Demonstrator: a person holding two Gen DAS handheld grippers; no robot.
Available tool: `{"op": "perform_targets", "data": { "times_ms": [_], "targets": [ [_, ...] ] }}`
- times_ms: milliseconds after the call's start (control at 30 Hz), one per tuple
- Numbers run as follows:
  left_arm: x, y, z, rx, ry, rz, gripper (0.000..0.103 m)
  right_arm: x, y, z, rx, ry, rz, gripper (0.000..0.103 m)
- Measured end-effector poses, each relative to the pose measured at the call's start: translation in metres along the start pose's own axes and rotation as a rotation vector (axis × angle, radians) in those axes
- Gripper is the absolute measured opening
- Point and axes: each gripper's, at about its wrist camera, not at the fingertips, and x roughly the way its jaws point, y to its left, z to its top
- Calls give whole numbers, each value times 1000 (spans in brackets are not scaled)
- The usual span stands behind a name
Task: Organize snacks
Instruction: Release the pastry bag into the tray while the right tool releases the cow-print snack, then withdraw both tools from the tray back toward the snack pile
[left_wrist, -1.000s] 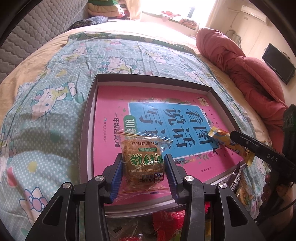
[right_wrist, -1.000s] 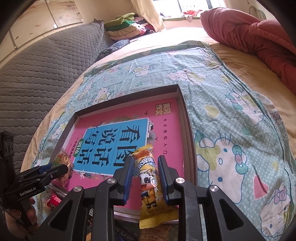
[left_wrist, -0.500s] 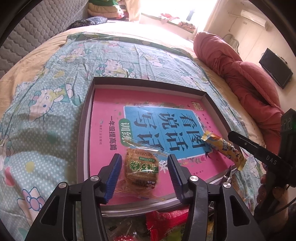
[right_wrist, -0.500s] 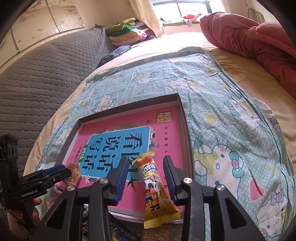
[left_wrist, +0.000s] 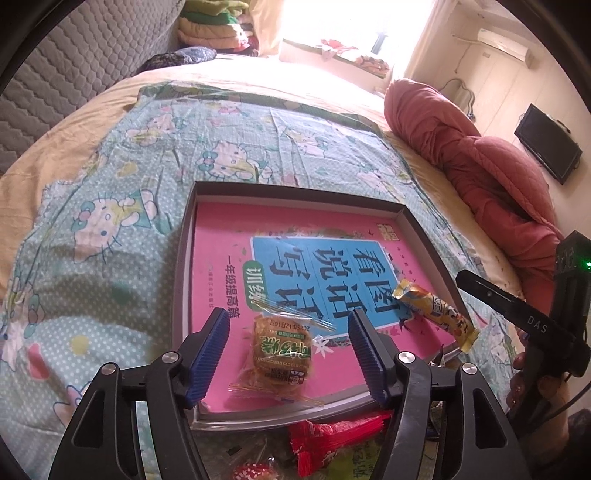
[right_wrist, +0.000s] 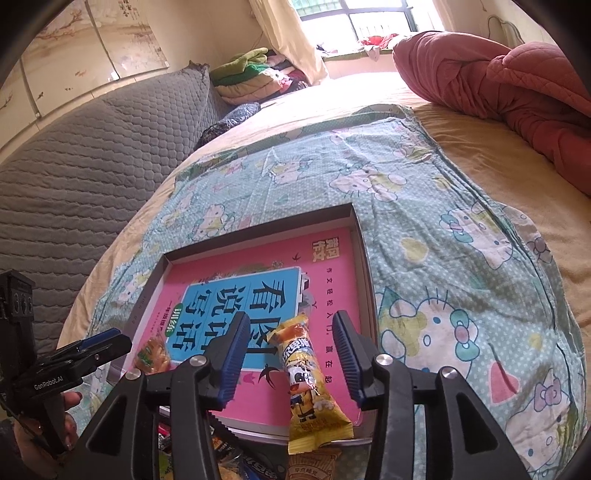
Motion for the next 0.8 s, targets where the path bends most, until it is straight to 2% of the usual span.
{"op": "perform_targets", "data": {
  "times_ms": [500, 800],
  "targets": [
    [-31, 9, 7, -24, -54, 31, 73, -26, 5, 1, -12, -60, 34, 51],
    [-50, 21, 0, -47, -62, 68, 73, -38, 12, -4, -39, -70, 53, 52]
  ]
}}
